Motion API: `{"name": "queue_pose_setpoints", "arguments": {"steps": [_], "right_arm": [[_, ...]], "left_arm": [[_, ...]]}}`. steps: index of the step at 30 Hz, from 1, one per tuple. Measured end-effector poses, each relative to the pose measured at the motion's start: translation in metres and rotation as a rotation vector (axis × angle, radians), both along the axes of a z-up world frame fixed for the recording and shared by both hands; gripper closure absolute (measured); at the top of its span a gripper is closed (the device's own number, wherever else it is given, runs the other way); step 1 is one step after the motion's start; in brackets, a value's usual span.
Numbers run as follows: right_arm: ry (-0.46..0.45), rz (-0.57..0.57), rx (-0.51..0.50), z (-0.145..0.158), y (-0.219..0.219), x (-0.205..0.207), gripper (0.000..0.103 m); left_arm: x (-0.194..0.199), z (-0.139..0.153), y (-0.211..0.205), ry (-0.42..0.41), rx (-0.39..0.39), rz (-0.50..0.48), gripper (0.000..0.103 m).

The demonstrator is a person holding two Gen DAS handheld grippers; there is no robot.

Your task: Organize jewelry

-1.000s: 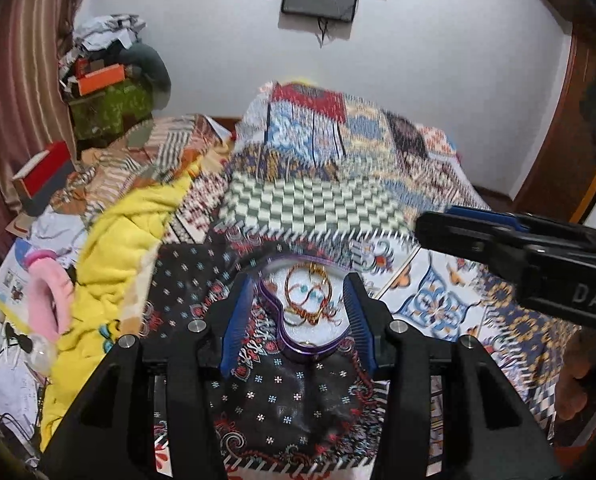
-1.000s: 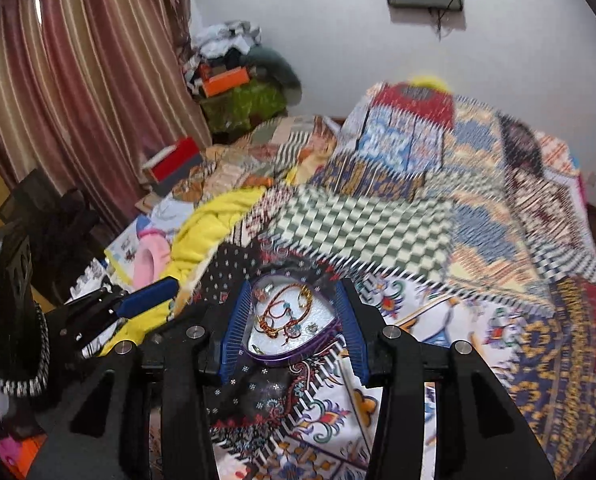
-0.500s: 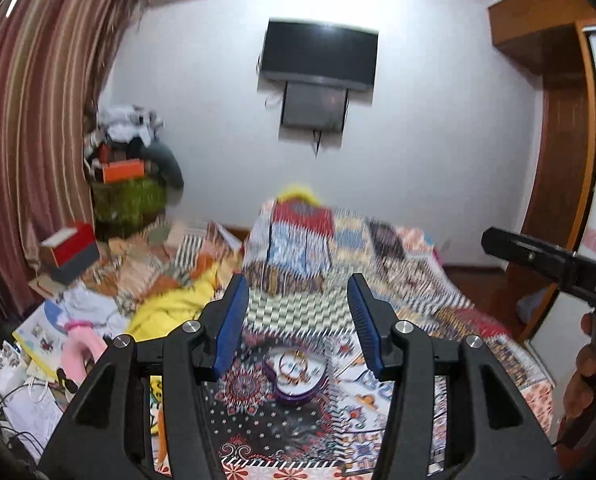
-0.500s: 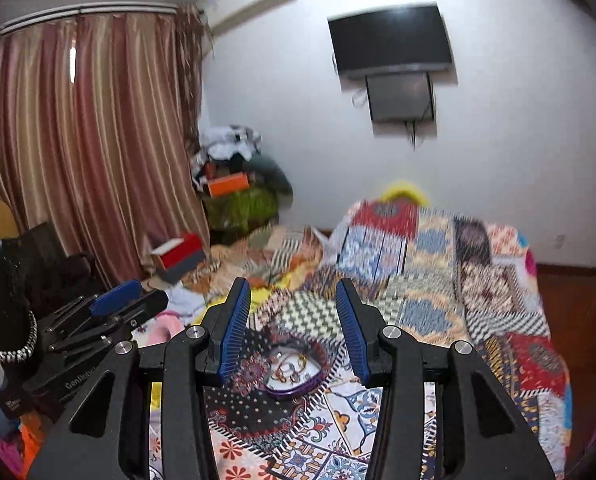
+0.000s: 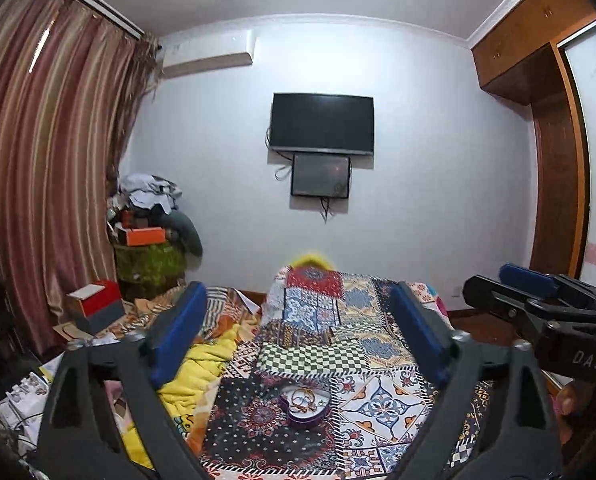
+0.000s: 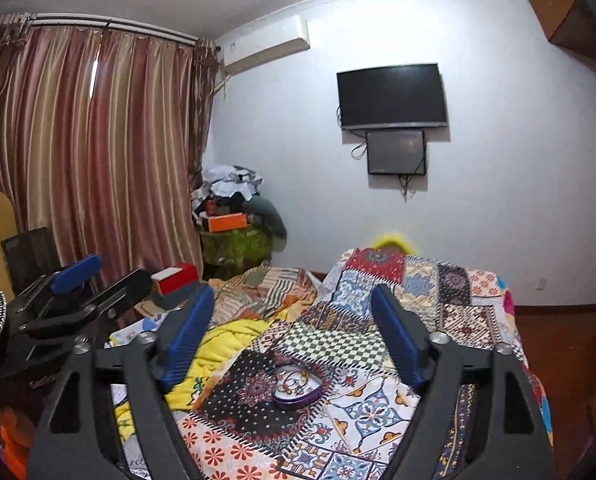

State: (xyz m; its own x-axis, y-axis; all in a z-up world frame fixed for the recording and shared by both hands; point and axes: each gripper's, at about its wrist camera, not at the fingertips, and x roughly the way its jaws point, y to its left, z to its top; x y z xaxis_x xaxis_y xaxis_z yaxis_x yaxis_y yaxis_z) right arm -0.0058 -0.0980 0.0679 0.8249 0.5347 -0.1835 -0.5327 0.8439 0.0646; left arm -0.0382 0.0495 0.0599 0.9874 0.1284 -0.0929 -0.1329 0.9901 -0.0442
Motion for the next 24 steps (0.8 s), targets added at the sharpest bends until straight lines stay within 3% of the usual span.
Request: {"name": "queue_pose_setpoints", "arguments": {"steps": [3, 6, 24], "right_arm": [[-0.032, -0.039, 0.005, 0.001, -0.004, -0.008, 0.013], [-0.053, -0.074, 0.007, 0.002, -0.005, -0.010, 0.000], [-0.029, -0.072, -0.011, -0.002, -0.002, -0.014, 0.000]], "left_arm": [[-0.004, -0.001, 0.000, -0.002, 0.007, 0.018, 0.001], [-0.006, -0.003, 0.004, 0.008, -0.005, 0.021, 0.001], [-0.002, -0.010, 0.007, 0.037, -0.022, 0.045, 0.001]]}}
